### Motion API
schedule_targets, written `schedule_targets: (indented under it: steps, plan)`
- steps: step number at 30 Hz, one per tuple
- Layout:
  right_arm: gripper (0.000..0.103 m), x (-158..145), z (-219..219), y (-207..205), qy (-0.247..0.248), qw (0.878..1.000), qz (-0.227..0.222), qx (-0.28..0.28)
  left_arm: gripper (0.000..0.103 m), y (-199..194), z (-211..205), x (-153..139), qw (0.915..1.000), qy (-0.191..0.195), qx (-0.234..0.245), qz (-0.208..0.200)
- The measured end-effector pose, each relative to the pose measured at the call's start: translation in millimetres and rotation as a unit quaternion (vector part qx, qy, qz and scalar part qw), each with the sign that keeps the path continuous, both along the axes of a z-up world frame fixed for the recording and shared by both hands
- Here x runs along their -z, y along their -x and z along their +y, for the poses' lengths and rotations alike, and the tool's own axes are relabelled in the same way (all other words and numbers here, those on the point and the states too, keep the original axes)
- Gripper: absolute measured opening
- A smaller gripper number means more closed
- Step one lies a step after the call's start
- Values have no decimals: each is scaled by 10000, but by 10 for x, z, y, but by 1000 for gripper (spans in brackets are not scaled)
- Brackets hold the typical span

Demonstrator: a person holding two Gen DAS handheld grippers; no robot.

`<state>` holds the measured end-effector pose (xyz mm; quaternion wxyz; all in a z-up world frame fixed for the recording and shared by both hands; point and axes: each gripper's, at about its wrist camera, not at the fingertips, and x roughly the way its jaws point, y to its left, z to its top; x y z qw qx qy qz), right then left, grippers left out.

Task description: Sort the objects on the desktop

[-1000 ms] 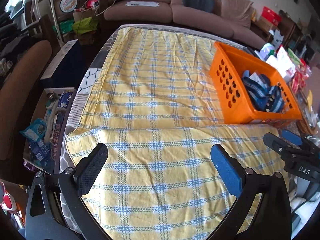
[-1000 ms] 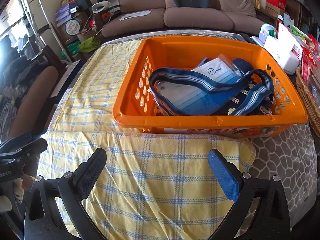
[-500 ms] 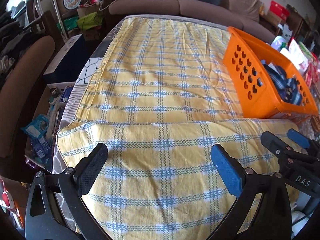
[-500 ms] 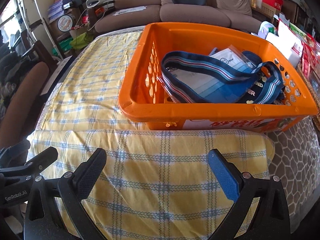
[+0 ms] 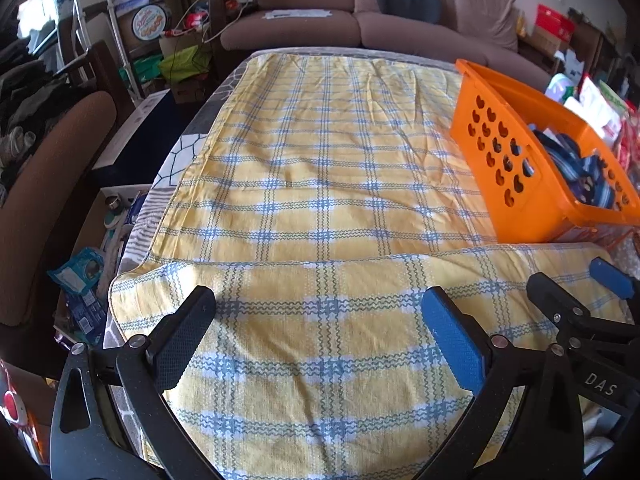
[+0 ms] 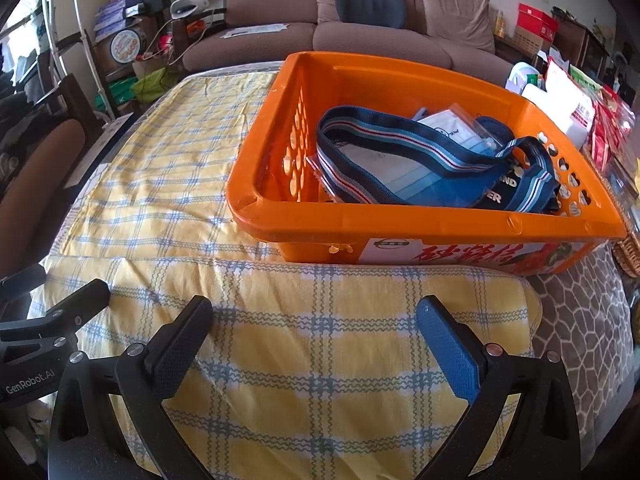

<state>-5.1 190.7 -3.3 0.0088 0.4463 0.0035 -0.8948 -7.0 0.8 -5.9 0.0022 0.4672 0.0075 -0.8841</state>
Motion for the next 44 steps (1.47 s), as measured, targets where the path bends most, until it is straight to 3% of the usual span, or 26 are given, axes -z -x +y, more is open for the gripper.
schedule_targets:
  steps: [44]
  plan:
    - [103, 4, -21, -13, -31, 10000, 3, -4, 103, -10, -12, 13, 10000, -8, -20, 59]
